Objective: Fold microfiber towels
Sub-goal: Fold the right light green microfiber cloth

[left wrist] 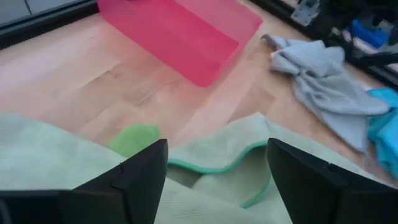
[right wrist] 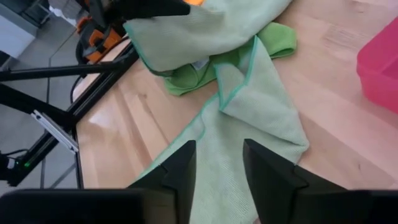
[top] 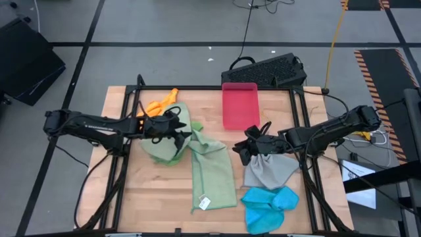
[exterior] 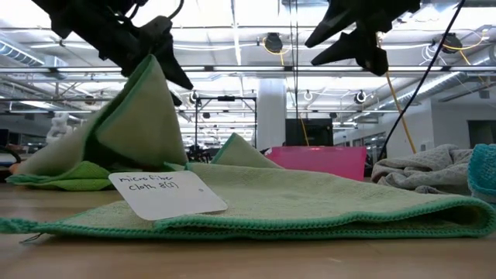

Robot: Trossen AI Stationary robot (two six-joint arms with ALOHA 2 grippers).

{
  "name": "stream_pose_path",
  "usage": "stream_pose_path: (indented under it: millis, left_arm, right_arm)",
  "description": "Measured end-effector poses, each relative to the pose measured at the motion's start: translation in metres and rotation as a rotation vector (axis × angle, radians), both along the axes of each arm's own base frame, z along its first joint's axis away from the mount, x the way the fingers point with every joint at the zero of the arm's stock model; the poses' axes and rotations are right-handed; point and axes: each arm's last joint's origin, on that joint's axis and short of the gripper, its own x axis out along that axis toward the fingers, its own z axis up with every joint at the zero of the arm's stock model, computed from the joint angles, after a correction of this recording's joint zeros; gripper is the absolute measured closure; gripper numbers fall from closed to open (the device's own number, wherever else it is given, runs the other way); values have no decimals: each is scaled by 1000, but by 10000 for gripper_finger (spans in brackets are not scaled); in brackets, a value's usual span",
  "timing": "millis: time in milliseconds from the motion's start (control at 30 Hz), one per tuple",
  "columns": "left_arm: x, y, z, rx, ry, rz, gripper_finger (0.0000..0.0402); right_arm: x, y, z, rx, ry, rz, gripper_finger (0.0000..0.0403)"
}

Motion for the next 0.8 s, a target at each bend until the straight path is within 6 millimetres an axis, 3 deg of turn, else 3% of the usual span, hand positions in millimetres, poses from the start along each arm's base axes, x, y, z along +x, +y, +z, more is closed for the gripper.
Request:
stream_pose_path:
  millis: [300,600,800]
  left_arm:
    - [10,5,-16,116,112,-108,94]
    - [26,-17,-37,148,159,-286,81]
    - [29,-5,-45,135,192,-210,104]
  right_arm:
    - [-1,1,-1,-9,9,12,197]
    - [1,1,5,-10,-17,12,196]
    - [5,-12,10,-59,-26,-34,197]
